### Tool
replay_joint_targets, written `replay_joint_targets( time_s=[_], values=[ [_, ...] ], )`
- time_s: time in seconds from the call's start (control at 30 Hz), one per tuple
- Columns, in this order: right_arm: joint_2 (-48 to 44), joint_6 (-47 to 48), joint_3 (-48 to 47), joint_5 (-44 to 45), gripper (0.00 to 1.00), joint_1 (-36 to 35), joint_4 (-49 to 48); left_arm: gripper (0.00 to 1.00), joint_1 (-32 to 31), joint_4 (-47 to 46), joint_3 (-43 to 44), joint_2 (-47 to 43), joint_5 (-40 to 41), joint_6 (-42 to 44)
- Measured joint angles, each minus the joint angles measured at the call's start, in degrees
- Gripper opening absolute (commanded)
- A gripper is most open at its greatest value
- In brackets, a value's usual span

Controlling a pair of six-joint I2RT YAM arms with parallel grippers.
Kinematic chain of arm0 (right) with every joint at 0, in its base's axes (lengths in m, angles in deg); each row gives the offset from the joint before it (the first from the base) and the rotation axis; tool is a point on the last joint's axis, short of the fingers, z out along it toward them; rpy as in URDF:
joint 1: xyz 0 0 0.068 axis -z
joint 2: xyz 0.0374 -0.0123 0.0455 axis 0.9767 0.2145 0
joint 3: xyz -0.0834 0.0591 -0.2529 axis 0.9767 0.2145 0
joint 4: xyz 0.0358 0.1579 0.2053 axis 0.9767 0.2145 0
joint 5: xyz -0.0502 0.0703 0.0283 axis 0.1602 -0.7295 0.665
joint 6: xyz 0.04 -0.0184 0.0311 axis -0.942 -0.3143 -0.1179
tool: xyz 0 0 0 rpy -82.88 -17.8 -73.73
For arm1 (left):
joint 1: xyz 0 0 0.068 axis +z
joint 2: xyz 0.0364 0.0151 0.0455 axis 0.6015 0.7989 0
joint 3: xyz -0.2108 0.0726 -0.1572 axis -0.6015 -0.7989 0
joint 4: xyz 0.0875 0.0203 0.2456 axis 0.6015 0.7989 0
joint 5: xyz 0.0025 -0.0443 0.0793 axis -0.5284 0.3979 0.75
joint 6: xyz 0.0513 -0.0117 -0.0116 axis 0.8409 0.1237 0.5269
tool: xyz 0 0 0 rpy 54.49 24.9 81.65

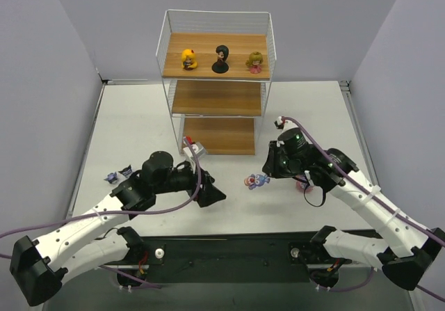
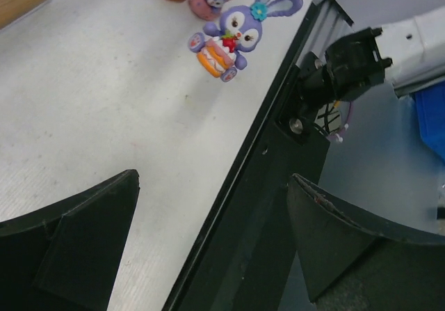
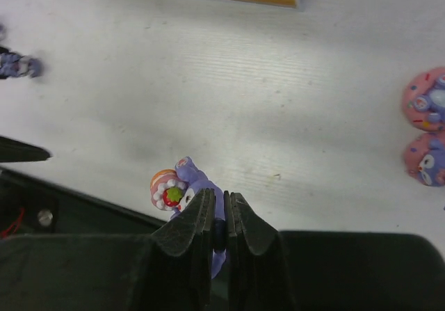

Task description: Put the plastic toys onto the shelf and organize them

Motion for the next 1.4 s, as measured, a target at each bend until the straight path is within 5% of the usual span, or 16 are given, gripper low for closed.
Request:
replay_joint_targets(
  time_s=[0.17,0.4,1.03,1.4],
  values=[
    [-0.3,2.0,-7.1,-7.8,0.00,-2.5,2.0,0.97,-7.1,-0.5,4.5,1.1,3.3,6.1],
    [1.3,3.0,-11.0,-14.5,0.00,-6.3,4.5,0.97,-9.0,-0.4,12.7,6.4,5.1,12.8],
    [3.5,3.1,-13.6,-15.4,0.00,-9.3,5.9,0.89,-16.4,2.7,16.0,14.3,3.2,17.2],
    [4.8,3.1,-14.2,-14.5,0.00,-10.8,6.0,0.44,-17.5,4.0,18.4,18.0,4.0,18.2]
  ],
)
